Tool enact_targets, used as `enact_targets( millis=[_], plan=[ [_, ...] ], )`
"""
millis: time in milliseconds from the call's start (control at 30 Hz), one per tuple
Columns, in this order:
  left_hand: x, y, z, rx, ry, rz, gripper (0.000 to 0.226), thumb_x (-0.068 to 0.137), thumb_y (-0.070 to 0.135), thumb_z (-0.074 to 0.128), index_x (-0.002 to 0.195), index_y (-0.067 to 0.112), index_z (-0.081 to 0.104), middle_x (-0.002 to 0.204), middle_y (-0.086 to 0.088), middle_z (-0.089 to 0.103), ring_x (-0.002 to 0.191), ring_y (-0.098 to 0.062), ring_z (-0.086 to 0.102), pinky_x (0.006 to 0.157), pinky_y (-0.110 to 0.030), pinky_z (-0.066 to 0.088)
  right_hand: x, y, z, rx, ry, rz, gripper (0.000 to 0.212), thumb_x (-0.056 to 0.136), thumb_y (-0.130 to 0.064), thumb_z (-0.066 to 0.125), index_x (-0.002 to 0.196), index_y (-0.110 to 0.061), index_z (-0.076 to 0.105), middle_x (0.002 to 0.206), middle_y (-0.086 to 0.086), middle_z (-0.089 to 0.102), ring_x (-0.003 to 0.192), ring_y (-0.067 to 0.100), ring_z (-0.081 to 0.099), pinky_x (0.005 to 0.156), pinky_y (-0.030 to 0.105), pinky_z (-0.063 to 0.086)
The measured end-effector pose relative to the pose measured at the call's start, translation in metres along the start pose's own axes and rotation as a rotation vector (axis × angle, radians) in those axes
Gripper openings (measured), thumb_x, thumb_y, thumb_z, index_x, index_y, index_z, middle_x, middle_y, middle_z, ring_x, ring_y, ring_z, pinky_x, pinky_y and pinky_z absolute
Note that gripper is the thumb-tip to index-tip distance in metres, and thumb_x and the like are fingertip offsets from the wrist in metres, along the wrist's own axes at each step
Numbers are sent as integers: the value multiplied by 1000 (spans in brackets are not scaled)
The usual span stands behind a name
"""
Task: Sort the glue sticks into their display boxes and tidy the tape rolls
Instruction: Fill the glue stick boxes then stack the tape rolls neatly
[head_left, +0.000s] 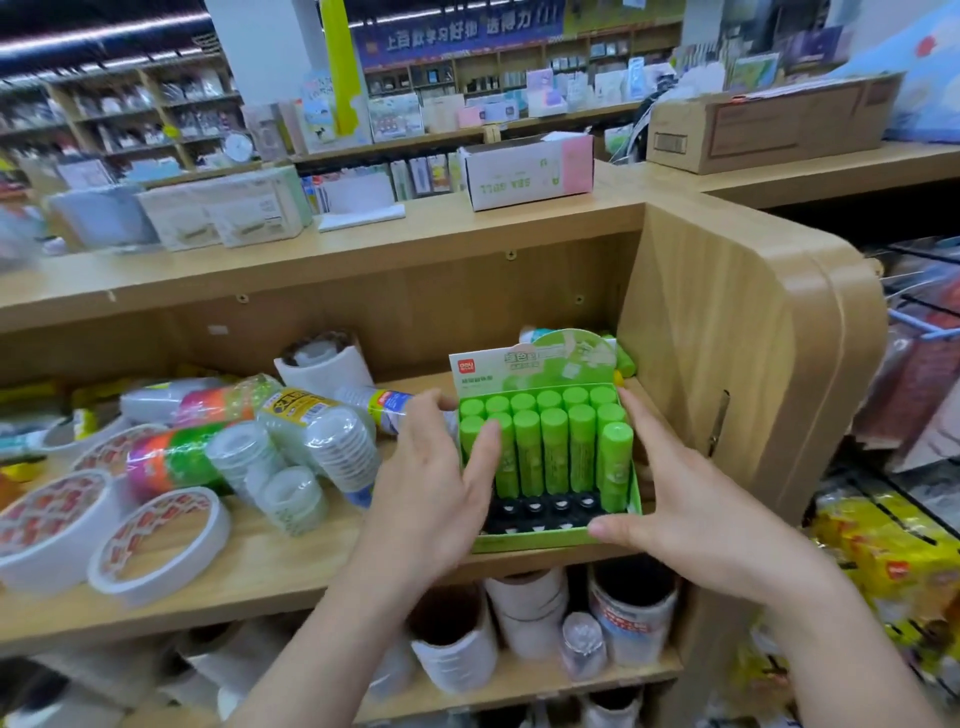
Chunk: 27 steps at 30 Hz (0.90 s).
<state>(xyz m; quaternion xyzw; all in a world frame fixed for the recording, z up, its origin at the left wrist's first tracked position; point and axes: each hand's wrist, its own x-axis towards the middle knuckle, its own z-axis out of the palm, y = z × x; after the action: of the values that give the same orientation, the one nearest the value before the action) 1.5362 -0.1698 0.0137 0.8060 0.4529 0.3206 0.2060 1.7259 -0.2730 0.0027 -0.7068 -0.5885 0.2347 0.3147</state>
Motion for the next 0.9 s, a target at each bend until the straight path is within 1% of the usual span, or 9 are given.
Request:
enact_targets(
  millis=[67,200,267,333,467,567,733,800,900],
  plan=[
    [10,0,6,-98,-44,-54,37,93,53,38,122,33,27,122,11,43,120,-18,49,82,-26,32,1,-1,-1,6,-2,3,114,82,-33,75,147,-47,-17,157,-23,7,140,-2,15,109,19,18],
    [13,-1,7,-179,25,-43,71,90,60,35,148,27,10,148,1,37,135,-14,36,96,-19,27,8,-6,3,-35,7,5,114,83,-34,74,148,-42,-19,151,-21,20,141,3,22,102,16,23],
    [2,5,-1,-130,189,158,66,94,48,48,147,21,20,146,1,38,132,-12,39,103,-18,28,17,-12,10,-20,43,-35,115,81,-34,75,150,-39,-16,138,-25,30,131,-2,32,96,12,26],
    [-6,5,-3,-1,242,418,52,87,28,57,135,16,42,130,1,49,119,-16,49,102,-25,37,29,-16,22,10,88,-83,116,75,-34,78,152,-38,-9,141,-23,38,129,1,40,101,19,35],
    [-10,-7,5,181,30,488,38,82,41,56,118,28,57,120,8,51,112,-10,48,97,-19,35,50,-22,46,75,153,-121,102,72,-31,76,150,-41,10,134,-10,55,123,14,52,98,36,46],
    [-1,-21,10,188,-34,429,32,82,49,55,109,33,59,113,13,50,105,-5,46,90,-19,38,57,-18,45,66,65,-129,91,78,-30,72,150,-36,17,139,-7,52,127,12,48,103,33,42],
    [7,-33,14,251,-19,423,9,79,23,76,83,24,68,98,9,55,91,-11,49,77,-24,40,65,-1,13,-92,168,-130,59,90,-18,61,144,-27,42,148,-9,42,138,8,34,115,31,27],
    [9,-33,16,289,8,433,11,77,17,78,79,20,67,95,5,58,86,-16,52,71,-27,44,77,-1,5,-268,200,-104,57,94,-24,56,147,-26,36,152,-5,36,141,13,27,115,35,26],
    [11,-35,15,344,43,414,13,77,15,77,77,18,65,90,4,58,82,-19,54,63,-36,52,94,-7,8,-508,66,-11,58,97,-44,47,149,-37,23,158,-4,21,146,17,11,110,54,24]
  ],
)
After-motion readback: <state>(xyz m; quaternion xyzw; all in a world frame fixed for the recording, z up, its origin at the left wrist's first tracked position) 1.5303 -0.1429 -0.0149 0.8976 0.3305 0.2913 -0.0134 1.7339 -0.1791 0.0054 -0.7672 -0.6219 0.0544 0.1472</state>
